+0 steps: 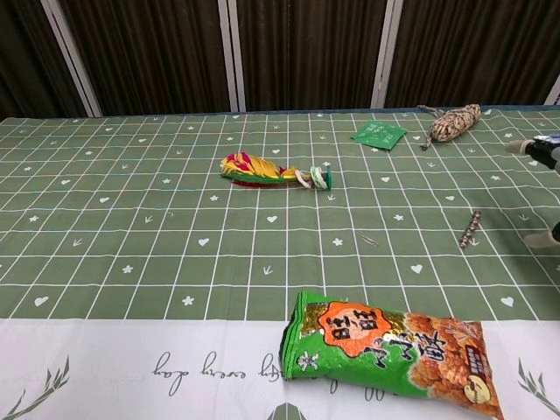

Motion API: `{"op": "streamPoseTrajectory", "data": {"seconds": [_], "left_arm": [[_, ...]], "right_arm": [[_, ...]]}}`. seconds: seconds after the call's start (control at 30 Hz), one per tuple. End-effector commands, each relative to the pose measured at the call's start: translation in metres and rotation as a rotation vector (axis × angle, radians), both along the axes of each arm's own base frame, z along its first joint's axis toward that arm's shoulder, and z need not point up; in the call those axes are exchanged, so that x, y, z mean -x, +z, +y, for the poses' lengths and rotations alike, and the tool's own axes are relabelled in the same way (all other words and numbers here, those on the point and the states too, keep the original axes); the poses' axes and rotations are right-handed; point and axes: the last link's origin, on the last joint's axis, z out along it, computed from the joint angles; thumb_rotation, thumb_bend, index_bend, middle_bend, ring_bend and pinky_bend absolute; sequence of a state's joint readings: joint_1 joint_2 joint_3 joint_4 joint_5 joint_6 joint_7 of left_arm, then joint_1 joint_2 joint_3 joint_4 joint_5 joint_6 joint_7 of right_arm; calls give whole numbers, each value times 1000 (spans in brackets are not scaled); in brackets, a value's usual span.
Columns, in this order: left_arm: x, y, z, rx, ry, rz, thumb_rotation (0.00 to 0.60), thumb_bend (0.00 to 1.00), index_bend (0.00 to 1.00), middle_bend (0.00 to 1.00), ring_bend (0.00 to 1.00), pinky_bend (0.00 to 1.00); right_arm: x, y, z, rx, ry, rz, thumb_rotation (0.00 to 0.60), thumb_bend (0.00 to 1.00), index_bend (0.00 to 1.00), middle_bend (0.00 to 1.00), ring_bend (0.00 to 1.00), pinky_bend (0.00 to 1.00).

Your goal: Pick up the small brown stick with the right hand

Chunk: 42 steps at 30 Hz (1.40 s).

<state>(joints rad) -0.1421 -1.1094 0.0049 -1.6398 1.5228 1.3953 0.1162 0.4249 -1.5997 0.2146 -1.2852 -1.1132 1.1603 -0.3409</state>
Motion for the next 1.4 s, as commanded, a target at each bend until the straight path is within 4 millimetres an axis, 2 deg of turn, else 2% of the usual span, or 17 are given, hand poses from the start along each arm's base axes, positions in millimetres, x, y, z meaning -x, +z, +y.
{"op": "streamPoseTrajectory", "data": {"seconds": [0.03, 0.53, 0.87, 1.4], "left_arm": [[0, 0, 0, 0, 1, 0, 600, 117, 0, 0, 0, 0], [1, 0, 1, 11, 19, -20, 600, 117, 0, 0, 0, 0], [1, 0, 1, 17, 31, -29, 600, 118, 0, 0, 0, 0], [1, 1, 1, 20, 46, -44, 600, 118, 0, 0, 0, 0]], "right_arm": [[-2, -8, -5, -5, -8, -10, 600, 73, 0, 0, 0, 30], [-9, -40, -20, -32, -25, -29, 600, 132, 0, 0, 0, 30], [-10, -48, -22, -29, -31, -38, 600, 150, 0, 0, 0, 30], [-26, -60, -27, -19, -13, -49, 600, 171, 0, 0, 0, 30]]}}
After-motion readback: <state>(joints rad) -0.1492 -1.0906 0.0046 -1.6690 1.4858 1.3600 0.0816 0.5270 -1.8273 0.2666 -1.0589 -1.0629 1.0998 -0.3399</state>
